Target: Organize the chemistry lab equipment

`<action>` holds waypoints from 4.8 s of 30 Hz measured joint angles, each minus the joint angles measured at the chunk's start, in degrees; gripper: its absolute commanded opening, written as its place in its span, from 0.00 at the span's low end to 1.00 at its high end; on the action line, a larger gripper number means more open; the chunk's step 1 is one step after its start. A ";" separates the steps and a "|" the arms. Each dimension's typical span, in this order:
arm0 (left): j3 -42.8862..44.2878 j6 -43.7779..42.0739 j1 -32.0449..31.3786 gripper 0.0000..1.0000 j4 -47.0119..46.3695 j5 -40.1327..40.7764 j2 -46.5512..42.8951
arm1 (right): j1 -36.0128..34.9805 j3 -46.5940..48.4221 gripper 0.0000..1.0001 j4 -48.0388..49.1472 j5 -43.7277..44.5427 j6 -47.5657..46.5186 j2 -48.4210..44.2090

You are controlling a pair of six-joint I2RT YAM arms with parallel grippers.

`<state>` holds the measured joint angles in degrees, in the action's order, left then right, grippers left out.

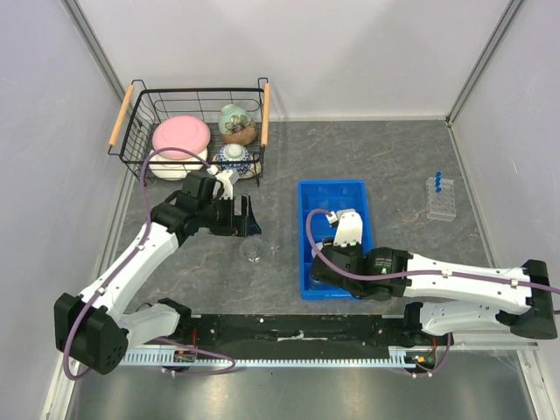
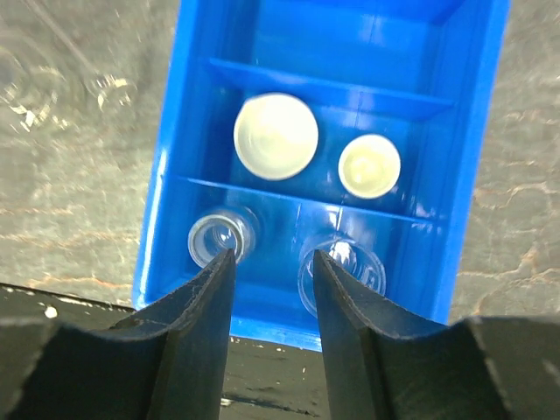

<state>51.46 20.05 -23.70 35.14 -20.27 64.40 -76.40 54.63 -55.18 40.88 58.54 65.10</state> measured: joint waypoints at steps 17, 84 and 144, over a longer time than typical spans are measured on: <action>4.15 1.51 -2.82 0.80 12.85 7.02 4.94 | 0.00 7.43 0.53 -5.40 9.31 -5.42 -0.76; 11.93 8.79 -14.14 0.02 15.61 23.78 23.26 | 1.81 -1.73 0.47 4.94 7.02 -11.87 -6.95; 59.69 0.00 -28.79 0.02 27.10 21.38 50.01 | 70.55 -0.04 0.48 22.58 -22.34 -30.12 0.02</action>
<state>111.15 20.05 -52.49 62.24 1.10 114.41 -5.85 54.59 -32.60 18.55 28.42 65.12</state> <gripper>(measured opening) 0.309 0.488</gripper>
